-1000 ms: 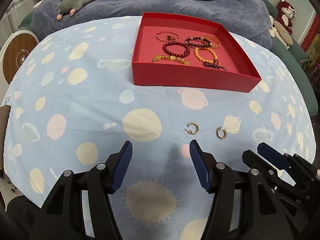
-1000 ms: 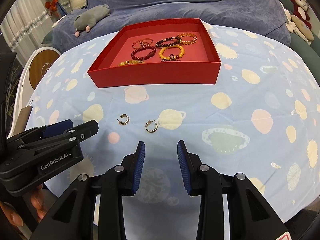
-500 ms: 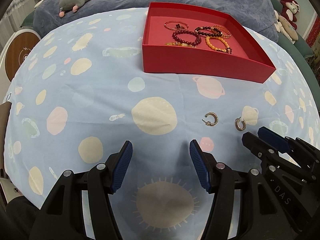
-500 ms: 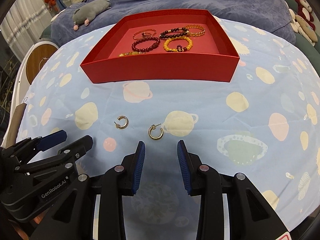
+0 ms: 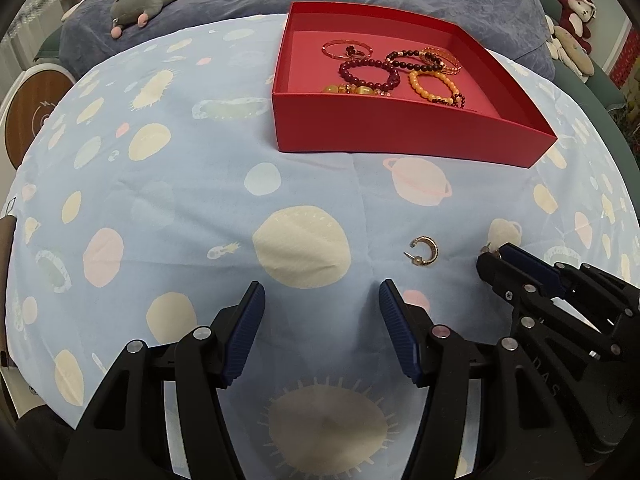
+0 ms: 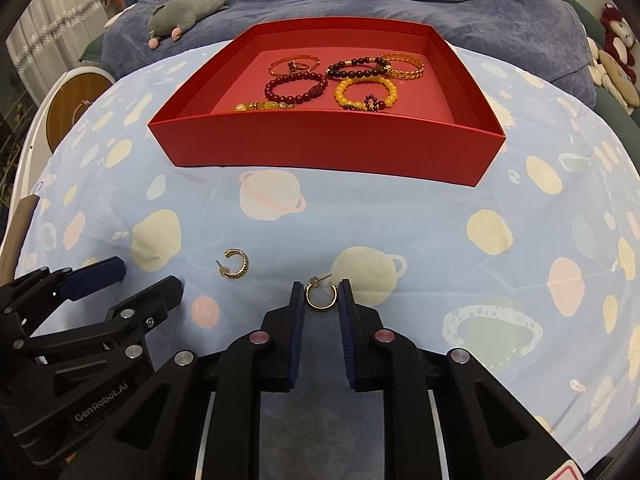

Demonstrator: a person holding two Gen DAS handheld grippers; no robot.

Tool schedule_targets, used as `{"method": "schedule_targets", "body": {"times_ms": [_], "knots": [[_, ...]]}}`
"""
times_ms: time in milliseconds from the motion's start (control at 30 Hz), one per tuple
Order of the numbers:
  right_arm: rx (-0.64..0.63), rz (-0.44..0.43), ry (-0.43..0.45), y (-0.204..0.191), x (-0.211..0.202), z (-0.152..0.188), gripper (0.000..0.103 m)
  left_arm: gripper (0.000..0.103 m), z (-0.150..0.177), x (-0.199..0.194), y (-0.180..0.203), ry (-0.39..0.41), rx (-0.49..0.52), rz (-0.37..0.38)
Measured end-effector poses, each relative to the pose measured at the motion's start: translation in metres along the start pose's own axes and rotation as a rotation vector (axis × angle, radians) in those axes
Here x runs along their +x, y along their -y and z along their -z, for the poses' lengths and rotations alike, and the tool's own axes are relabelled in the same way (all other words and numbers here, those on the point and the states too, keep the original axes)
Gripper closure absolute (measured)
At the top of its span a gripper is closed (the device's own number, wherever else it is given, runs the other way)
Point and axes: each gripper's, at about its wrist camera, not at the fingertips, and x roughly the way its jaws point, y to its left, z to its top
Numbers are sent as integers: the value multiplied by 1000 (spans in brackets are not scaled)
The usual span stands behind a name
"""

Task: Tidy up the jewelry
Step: 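Grasp one gold hoop earring with the right tool while the left tool grasps the other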

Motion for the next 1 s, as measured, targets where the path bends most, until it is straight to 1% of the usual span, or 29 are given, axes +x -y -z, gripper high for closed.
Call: {"method": "schedule_targets", "body": {"times_ms": [200, 400, 533, 667, 767, 867, 900, 967, 1000], "knots": [[43, 2, 4, 12, -5, 4, 87, 47, -4, 1, 8, 0, 6, 20], [78, 3, 16, 27, -14, 8, 87, 47, -10, 4, 24, 3, 21, 50], [92, 5, 17, 33, -15, 9, 87, 47, -14, 10, 35, -1, 38, 57], [100, 4, 17, 37, -15, 9, 87, 50, -16, 13, 41, 8, 49, 39], [104, 2, 17, 37, -13, 9, 87, 56, -18, 14, 43, 13, 64, 33], [109, 0, 17, 37, -13, 10, 87, 65, -18, 14, 44, 19, 79, 20], [110, -1, 16, 37, -13, 10, 87, 71, -18, 14, 44, 21, 81, 21], [110, -2, 16, 37, -13, 10, 87, 77, -18, 14, 44, 22, 84, 16], [109, -3, 15, 37, -13, 10, 87, 83, -18, 14, 44, 22, 85, 20]]}}
